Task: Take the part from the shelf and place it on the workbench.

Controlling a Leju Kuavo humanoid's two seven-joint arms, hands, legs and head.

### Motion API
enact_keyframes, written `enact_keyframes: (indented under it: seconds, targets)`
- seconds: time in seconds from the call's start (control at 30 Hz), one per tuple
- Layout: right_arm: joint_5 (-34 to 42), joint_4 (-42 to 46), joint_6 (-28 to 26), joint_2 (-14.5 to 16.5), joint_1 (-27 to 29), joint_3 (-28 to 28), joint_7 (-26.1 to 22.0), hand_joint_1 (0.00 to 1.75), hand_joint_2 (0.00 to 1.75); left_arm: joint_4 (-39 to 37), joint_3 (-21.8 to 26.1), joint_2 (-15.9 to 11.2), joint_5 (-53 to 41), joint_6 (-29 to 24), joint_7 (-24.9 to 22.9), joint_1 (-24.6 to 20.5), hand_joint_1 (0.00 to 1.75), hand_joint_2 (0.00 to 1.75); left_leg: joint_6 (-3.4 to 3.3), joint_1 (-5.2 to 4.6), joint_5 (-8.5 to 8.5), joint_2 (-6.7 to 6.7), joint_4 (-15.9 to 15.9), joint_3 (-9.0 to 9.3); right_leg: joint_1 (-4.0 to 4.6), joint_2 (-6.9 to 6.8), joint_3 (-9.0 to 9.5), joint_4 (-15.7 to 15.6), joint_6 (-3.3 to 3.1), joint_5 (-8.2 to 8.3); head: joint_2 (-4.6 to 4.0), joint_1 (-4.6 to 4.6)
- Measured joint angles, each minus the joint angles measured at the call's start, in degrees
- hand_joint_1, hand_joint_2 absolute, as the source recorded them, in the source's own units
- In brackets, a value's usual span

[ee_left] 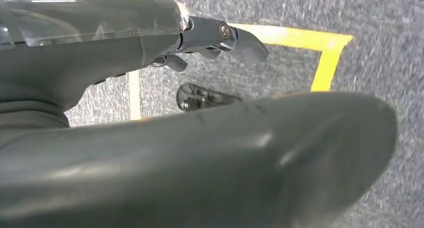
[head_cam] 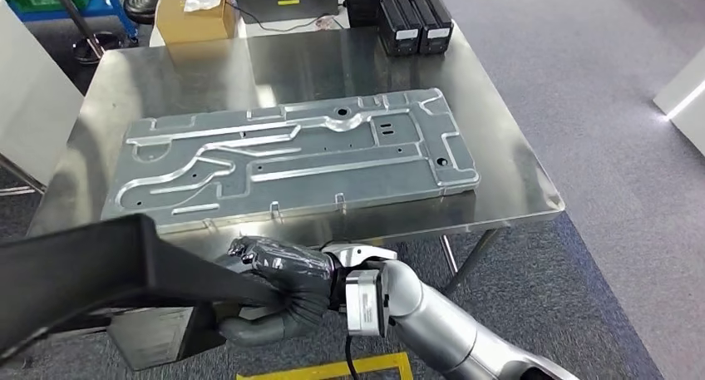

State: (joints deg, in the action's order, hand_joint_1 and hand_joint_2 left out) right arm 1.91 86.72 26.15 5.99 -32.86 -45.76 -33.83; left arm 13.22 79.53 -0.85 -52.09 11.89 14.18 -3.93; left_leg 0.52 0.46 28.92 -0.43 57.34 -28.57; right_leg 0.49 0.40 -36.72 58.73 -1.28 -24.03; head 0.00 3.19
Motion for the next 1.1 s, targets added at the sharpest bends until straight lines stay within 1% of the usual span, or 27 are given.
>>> enact_keyframes:
  seconds: [0.07, 0.1, 0.13, 0.2, 0.23, 0.27, 0.3, 0.37, 0.4, 0.43, 0.47, 0.5, 0.57, 0.6, 0.63, 0.67, 0.7, 0.73, 0.77, 0.8, 0.83, 0.87, 0.9, 0.93, 0.97, 1.0, 1.1]
  targets:
    - [0.0, -0.9, -0.1, 1.0, -1.0, 0.0, 0.0, 1.61, 1.75, 0.0, -0.1, 0.0, -0.1, 0.1, 0.2, -0.1, 0.00, 0.00, 0.60, 0.02, 0.17, 0.07, 1.2, -0.02, -0.28, 0.09, 1.08, -0.5, -0.63, 0.02, 0.01, 0.00]
    - [0.0, -1.3, -0.2, 1.5, -1.6, 0.0, 0.0, 1.61, 1.75, 0.0, -0.1, 0.0, -0.2, 0.2, 0.3, -0.2, 0.00, 0.00, 0.89, 0.07, 0.41, 0.09, 3.0, -0.82, -0.42, 0.05, 1.74, -0.8, -0.93, -0.15, 0.01, 0.05]
    - [0.0, -1.7, -0.2, 1.9, -2.2, 0.0, 0.0, 1.61, 1.75, 0.0, -0.1, 0.0, -0.3, 0.2, 0.4, -0.3, 0.00, 0.00, 1.14, 0.15, 1.10, 0.11, 6.0, -2.46, -0.53, 0.00, 2.32, -1.0, -1.15, -0.35, 0.01, 0.08]
    - [0.0, -2.6, -0.3, 2.5, -3.0, 0.0, 0.0, 1.61, 1.75, 0.0, -0.2, 0.0, -0.4, 0.0, 0.3, -0.3, 0.00, 0.00, 1.63, 0.25, 3.81, 0.11, 13.2, -7.10, -0.51, -0.07, 3.02, -1.1, -1.42, -0.93, 0.01, 0.14]
    - [0.0, -3.0, -0.5, 2.7, -3.1, 0.0, 0.0, 1.61, 1.75, 0.0, -0.3, 0.0, -0.5, -0.1, 0.2, -0.3, 0.00, 0.00, 1.78, 0.30, 4.99, 0.12, 15.6, -9.14, -0.51, -0.03, 3.37, -1.1, -1.44, -1.25, 0.00, 0.13]
    - [-0.1, -3.5, -0.7, 2.9, -3.3, 0.1, 0.0, 1.61, 1.75, 0.0, -0.3, 0.0, -0.5, -0.3, -0.1, -0.2, 0.00, 0.00, 1.84, 0.32, 5.17, 0.12, 16.3, -10.38, -0.51, 0.05, 3.80, -1.1, -1.43, -1.61, 0.00, 0.14]
    - [-0.2, -4.0, -1.0, 3.0, -3.4, 0.1, 0.1, 1.61, 1.75, 0.0, -0.4, 0.0, -0.6, -0.4, -0.3, -0.2, 0.00, 0.00, 1.80, 0.34, 3.85, 0.13, 15.0, -10.62, -0.51, 0.13, 4.30, -1.1, -1.37, -2.00, 0.00, 0.14]
    - [-0.8, -4.8, -2.0, 3.3, -4.1, 0.3, 0.3, 1.61, 1.75, 0.0, -0.4, 0.0, -0.8, -0.6, -0.6, -0.1, 0.00, 0.00, 1.57, 0.37, -2.09, 0.16, 7.7, -9.10, -0.52, 0.24, 5.32, -1.0, -1.12, -2.85, 0.00, 0.13]
    - [-1.3, -5.3, -2.7, 3.4, -4.6, 0.5, 0.4, 1.61, 1.75, 0.0, -0.5, 0.0, -1.0, -0.6, -0.7, -0.1, 0.00, 0.00, 1.42, 0.27, -4.12, 0.21, 4.2, -8.24, -0.45, 0.27, 5.60, -0.9, -0.94, -3.19, 0.00, 0.13]
    - [-2.3, -5.9, -4.0, 3.5, -5.1, 0.7, 0.6, 1.61, 1.75, 0.0, -0.5, 0.0, -1.1, -0.7, -0.7, -0.2, 0.00, 0.00, 1.16, 0.15, -5.48, 0.26, 1.8, -7.65, -0.36, 0.31, 5.62, -0.8, -0.69, -3.49, 0.00, 0.13]
    - [-4.1, -6.6, -6.1, 3.6, -5.7, 1.0, 0.9, 1.61, 1.75, 0.0, -0.6, 0.0, -1.2, -0.7, -0.8, -0.2, 0.00, 0.00, 0.82, 0.02, -5.83, 0.27, 0.8, -7.50, -0.28, 0.34, 5.51, -0.7, -0.38, -3.72, 0.00, 0.11]
    - [-6.4, -7.4, -8.9, 3.6, -6.3, 1.4, 1.3, 1.61, 1.75, 0.0, -0.7, 0.0, -1.2, -0.8, -0.8, -0.2, 0.00, 0.00, 0.48, -0.11, -5.51, 0.25, 0.7, -7.48, -0.21, 0.36, 5.43, -0.6, -0.08, -3.88, 0.00, 0.12]
    - [-12.7, -9.4, -16.0, 3.7, -8.0, 2.3, 2.2, 1.61, 1.75, 0.0, -1.0, 0.1, -1.4, -0.9, -0.8, -0.2, 0.00, 0.00, -0.18, 0.12, -6.03, 0.19, 0.5, -7.23, -0.13, 0.32, 5.51, -0.5, 0.57, -4.37, 0.00, 0.10]
    - [-15.9, -10.7, -19.8, 3.8, -9.2, 2.9, 2.7, 1.61, 1.75, 0.0, -1.1, 0.2, -1.6, -0.9, -0.8, -0.2, 0.00, 0.00, -0.47, 0.27, -6.07, 0.20, 0.2, -7.03, -0.14, 0.26, 5.12, 0.5, 0.85, -5.11, 0.00, 0.08]
    - [-18.8, -12.2, -23.3, 3.8, -10.3, 3.5, 3.2, 1.61, 1.75, 0.0, -1.2, 0.2, -1.8, -0.9, -0.7, -0.2, 0.00, 0.00, -0.75, 0.43, -6.06, 0.23, 0.0, -6.82, -0.20, 0.18, 4.03, 2.8, 1.14, -6.38, 0.00, 0.06]
    - [-21.8, -14.1, -26.8, 3.8, -11.3, 4.3, 3.7, 1.61, 1.75, 0.0, -1.3, 0.3, -2.0, -0.9, -0.7, -0.3, 0.00, 0.00, -0.97, 0.45, -5.98, 0.25, -0.1, -6.68, -0.36, 0.11, 2.22, 6.3, 1.38, -7.98, 0.00, 0.04]
    - [-24.4, -16.2, -29.9, 3.8, -12.3, 5.2, 4.2, 1.61, 1.75, 0.0, -1.4, 0.3, -2.2, -0.9, -0.7, -0.3, 0.00, 0.00, -1.17, 0.44, -5.85, 0.24, 0.0, -6.61, -0.46, 0.04, -0.17, 10.4, 1.59, -9.60, 0.00, 0.03]
    - [-26.9, -18.4, -32.6, 3.8, -13.0, 5.9, 4.8, 1.61, 1.75, 0.0, -1.5, 0.3, -2.4, -0.9, -0.7, -0.3, 0.00, 0.00, -1.25, 0.43, -5.74, 0.23, 0.0, -6.55, -0.57, 0.00, -2.41, 13.9, 1.75, -10.54, 0.00, 0.03]
    - [-29.5, -20.7, -35.5, 3.9, -13.7, 6.7, 5.6, 1.61, 1.75, 0.0, -1.6, 0.3, -2.5, -0.9, -0.7, -0.3, 0.00, 0.00, -1.29, 0.42, -5.60, 0.19, 0.1, -6.48, -0.65, -0.03, -3.91, 15.8, 1.83, -10.41, 0.00, 0.03]
    - [-31.9, -23.0, -38.2, 4.0, -14.3, 7.4, 6.5, 1.61, 1.75, 0.0, -1.6, 0.3, -2.5, -0.9, -0.7, -0.4, 0.00, 0.00, -1.27, 0.42, -5.44, 0.13, 0.2, -6.39, -0.71, -0.06, -4.37, 15.5, 1.81, -9.12, 0.00, 0.03]
    - [-34.0, -25.0, -40.7, 4.1, -15.0, 8.0, 7.3, 1.61, 1.75, 0.0, -1.7, 0.3, -2.6, -0.9, -0.7, -0.4, 0.00, 0.00, -1.20, 0.41, -5.26, 0.06, 0.3, -6.26, -0.74, -0.08, -3.68, 12.9, 1.69, -6.88, 0.00, 0.03]
    - [-36.2, -27.1, -43.5, 4.3, -15.7, 8.6, 8.3, 1.61, 1.75, 0.0, -1.8, 0.3, -2.7, -0.9, -0.7, -0.4, 0.00, 0.00, -1.09, 0.40, -5.04, -0.01, 0.4, -6.12, -0.72, -0.10, -2.23, 9.0, 1.45, -4.25, 0.00, 0.02]
    - [-38.7, -29.0, -46.3, 4.5, -16.5, 9.2, 9.6, 1.61, 1.75, 0.0, -1.9, 0.3, -2.8, -0.9, -0.7, -0.4, 0.00, 0.00, -0.93, 0.28, -4.83, -0.05, 0.6, -6.07, -0.56, -0.11, -0.69, 5.1, 1.17, -2.32, 0.00, 0.04]
    - [-41.6, -30.8, -49.4, 4.8, -17.3, 9.6, 11.1, 1.61, 1.75, 0.0, -1.9, 0.4, -2.9, -1.0, -0.7, -0.4, 0.00, 0.00, -0.73, 0.19, -4.67, -0.05, 0.7, -6.09, -0.42, -0.11, 0.44, 2.3, 0.92, -1.12, 0.00, 0.04]
    - [-45.2, -32.6, -52.9, 5.1, -18.1, 9.9, 13.2, 1.61, 1.75, 0.0, -2.0, 0.4, -3.0, -1.0, -0.7, -0.5, 0.00, 0.00, -0.49, 0.12, -4.57, -0.04, 0.8, -6.14, -0.27, -0.10, 1.00, 0.7, 0.74, -0.72, 0.00, 0.04]
    - [-48.8, -34.3, -56.1, 5.3, -18.8, 10.1, 15.3, 1.61, 1.75, 0.0, -2.1, 0.5, -3.1, -1.1, -0.7, -0.5, 0.00, 0.00, -0.21, 0.06, -4.54, -0.03, 0.8, -6.17, -0.15, -0.07, 1.10, 0.3, 0.61, -0.90, 0.00, 0.04]
    - [-59.7, -38.6, -63.0, 5.7, -20.5, 10.3, 22.4, 1.61, 1.75, 0.0, -2.4, 0.5, -3.3, -1.3, -0.7, -0.5, 0.00, 0.00, 0.76, 0.12, -3.83, 0.04, 1.3, -6.30, -0.53, -0.02, 1.51, -0.5, -0.11, -0.66, 0.00, 0.05]
